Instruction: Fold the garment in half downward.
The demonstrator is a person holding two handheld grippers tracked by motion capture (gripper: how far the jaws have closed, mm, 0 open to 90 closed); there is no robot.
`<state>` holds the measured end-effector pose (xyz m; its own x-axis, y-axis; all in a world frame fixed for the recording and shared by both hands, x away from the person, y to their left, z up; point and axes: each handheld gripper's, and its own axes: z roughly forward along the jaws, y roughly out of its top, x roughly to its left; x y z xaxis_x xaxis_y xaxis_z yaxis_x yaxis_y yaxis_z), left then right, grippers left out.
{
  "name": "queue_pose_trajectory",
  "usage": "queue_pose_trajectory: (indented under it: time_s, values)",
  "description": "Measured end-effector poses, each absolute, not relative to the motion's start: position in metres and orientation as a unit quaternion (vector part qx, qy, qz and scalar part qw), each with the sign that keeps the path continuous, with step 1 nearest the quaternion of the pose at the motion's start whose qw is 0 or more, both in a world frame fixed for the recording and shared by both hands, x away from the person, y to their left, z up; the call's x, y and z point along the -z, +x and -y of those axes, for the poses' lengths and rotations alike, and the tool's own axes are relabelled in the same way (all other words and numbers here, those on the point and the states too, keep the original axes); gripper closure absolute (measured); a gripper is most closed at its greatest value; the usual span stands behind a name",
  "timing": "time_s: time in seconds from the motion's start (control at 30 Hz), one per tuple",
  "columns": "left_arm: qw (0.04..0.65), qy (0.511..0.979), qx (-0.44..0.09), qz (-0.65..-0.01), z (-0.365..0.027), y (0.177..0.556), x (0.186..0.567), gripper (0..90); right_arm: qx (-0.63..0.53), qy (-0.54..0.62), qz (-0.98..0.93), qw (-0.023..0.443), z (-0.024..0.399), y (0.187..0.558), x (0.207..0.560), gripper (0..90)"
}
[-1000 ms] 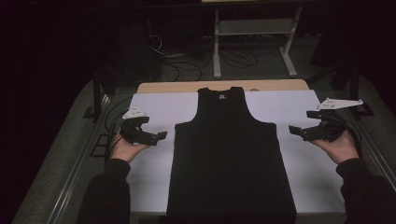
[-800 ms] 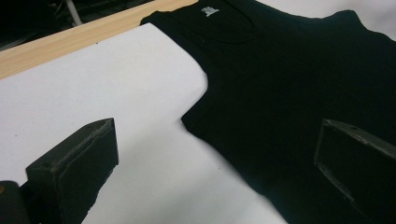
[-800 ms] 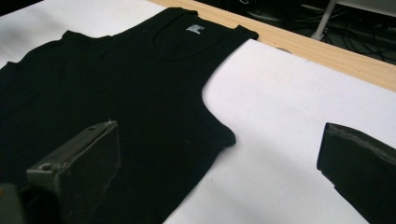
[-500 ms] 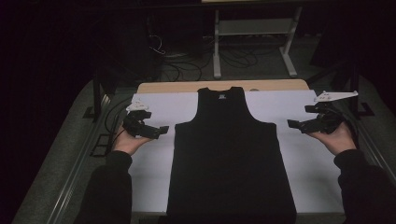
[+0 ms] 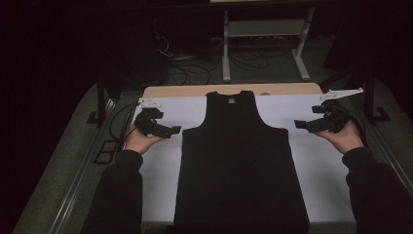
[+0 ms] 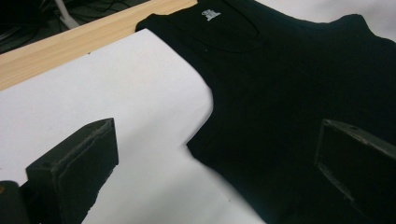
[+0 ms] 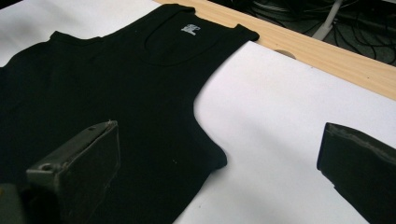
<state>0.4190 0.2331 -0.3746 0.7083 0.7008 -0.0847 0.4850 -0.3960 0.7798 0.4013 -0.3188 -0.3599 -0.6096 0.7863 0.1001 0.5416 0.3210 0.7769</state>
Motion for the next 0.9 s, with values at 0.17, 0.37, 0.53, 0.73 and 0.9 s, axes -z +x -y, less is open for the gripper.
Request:
queue_pose_trajectory:
  time_s: [0.17,0.37,0.53,0.73,0.9]
  values:
    - [0.414,0.827,-0.126,-0.358,-0.227,0.423,0.381,0.0,-0.403,0.417,-0.802,0.147,0.317,0.408,0.364,0.0]
    - [0.406,0.834,-0.123,-0.353,-0.222,0.429,0.388,0.0,-0.401,0.418,-0.803,0.141,0.314,0.414,0.373,0.0]
    - [0.403,0.833,-0.116,-0.362,-0.221,0.434,0.396,0.0,-0.397,0.418,-0.806,0.134,0.311,0.419,0.38,0.0]
    - [0.396,0.835,-0.104,-0.368,-0.224,0.441,0.406,0.0,-0.391,0.423,-0.807,0.128,0.31,0.424,0.388,0.0]
    - [0.399,0.834,-0.092,-0.37,-0.218,0.445,0.417,0.0,-0.385,0.424,-0.811,0.122,0.308,0.429,0.394,0.0]
